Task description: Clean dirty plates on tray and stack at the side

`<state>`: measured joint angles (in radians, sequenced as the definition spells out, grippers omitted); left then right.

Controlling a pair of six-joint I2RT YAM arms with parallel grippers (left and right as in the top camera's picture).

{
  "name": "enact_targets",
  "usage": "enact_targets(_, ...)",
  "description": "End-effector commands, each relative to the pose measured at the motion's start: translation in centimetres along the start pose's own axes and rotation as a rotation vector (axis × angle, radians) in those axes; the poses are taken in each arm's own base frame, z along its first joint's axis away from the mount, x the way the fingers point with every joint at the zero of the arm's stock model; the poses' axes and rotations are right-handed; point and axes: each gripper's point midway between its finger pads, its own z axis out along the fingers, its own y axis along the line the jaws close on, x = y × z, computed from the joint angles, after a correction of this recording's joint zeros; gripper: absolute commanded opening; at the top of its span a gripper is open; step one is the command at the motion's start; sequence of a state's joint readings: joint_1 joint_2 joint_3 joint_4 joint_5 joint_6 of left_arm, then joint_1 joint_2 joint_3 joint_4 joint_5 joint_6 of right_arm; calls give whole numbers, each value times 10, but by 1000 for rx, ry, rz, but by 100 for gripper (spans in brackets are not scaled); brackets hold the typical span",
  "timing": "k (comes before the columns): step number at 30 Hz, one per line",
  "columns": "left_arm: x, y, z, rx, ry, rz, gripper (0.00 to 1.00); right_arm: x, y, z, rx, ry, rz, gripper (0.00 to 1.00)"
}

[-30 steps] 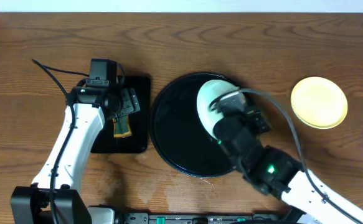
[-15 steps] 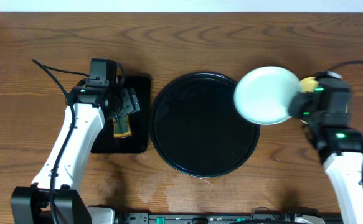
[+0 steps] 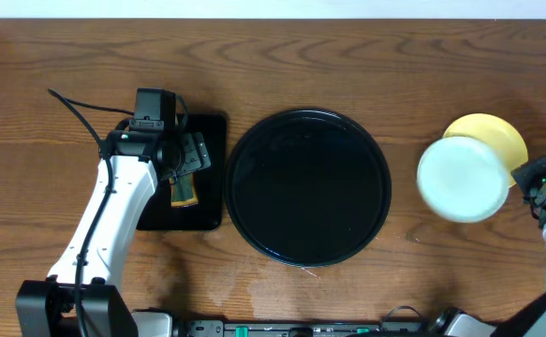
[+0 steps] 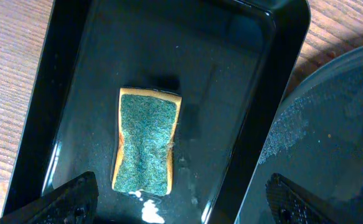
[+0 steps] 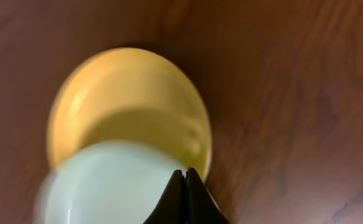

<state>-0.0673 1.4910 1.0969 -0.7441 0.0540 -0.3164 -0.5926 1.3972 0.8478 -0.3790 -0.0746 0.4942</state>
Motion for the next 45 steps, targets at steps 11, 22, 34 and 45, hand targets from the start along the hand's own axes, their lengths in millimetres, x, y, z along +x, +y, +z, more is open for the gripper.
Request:
enact_targets(11,-5,-1,-3,5,-11,-1,87,49,31,23,-110,191,-132,16)
enact_targets(22,-5,-1,-3,5,-12,-1,87,85,24,19,20,271,-257,34)
enact_targets(34,-5,-1,-3,5,-12,-1,87,79,81,15,-317,209,-566,44)
enact_targets(45,-5,-1,-3,5,-11,-1,87,88,73,-8,-242,332,-316,61)
